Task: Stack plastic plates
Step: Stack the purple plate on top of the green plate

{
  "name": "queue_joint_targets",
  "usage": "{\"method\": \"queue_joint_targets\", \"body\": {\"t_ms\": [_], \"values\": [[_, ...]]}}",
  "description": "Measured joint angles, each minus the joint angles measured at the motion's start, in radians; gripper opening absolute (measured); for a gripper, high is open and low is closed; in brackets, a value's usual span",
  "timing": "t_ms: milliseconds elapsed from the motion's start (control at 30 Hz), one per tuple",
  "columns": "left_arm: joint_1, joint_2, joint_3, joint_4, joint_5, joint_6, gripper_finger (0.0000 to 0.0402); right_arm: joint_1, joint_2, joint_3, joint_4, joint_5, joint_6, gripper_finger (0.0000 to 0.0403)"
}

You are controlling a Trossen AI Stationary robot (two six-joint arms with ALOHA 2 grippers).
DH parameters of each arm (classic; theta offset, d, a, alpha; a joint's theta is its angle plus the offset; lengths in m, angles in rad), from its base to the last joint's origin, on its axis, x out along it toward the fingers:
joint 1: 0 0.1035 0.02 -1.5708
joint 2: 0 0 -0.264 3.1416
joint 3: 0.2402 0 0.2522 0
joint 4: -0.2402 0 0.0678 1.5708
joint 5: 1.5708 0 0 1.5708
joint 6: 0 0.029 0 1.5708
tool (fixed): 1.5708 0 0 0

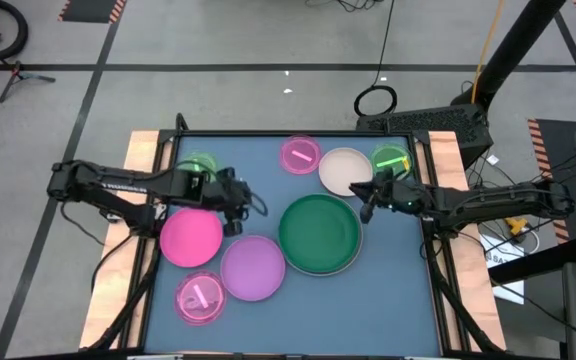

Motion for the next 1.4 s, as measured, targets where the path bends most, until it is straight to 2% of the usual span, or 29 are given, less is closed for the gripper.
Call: {"method": "queue_joint_targets", "body": {"t_ms": [167, 333, 500, 633, 733, 833, 1033, 1400], "values": [[-0.120, 0.006, -0.001, -0.001, 0.007, -0.010, 0.0129, 0.003, 0.000, 0.000, 0.176, -0.090, -0.208, 0.0038], [-0.194, 0.006, -0.066, 0.091, 0.007, -0.047, 0.0129, 0.003, 0.000, 0.000, 0.209, -0.104, -0.325, 0.0038], [-0.197, 0.006, -0.201, 0.217, 0.009, -0.138, 0.0129, 0.002, -0.002, 0.009, 0.227, -0.103, -0.398, 0.0038], [-0.186, 0.007, -0.291, 0.348, 0.009, -0.196, 0.0129, 0.002, -0.002, 0.070, 0.215, -0.102, -0.476, 0.0038], [-0.179, 0.007, -0.327, 0.387, 0.009, -0.222, 0.0129, 0.002, -0.002, 0.115, 0.204, -0.103, -0.525, 0.0038], [-0.173, 0.007, -0.351, 0.401, 0.002, -0.248, 0.0129, 0.002, -0.003, 0.126, 0.201, -0.103, -0.533, 0.0038], [-0.173, 0.022, -0.420, 0.555, -0.001, -0.255, 0.0129, 0.002, -0.002, 0.126, 0.103, -0.102, -0.509, 0.0038], [-0.172, 0.117, -0.449, 0.613, -0.011, -0.257, 0.0129, 0.002, -0.003, 0.125, 0.104, -0.102, -0.508, 0.0038]]}}
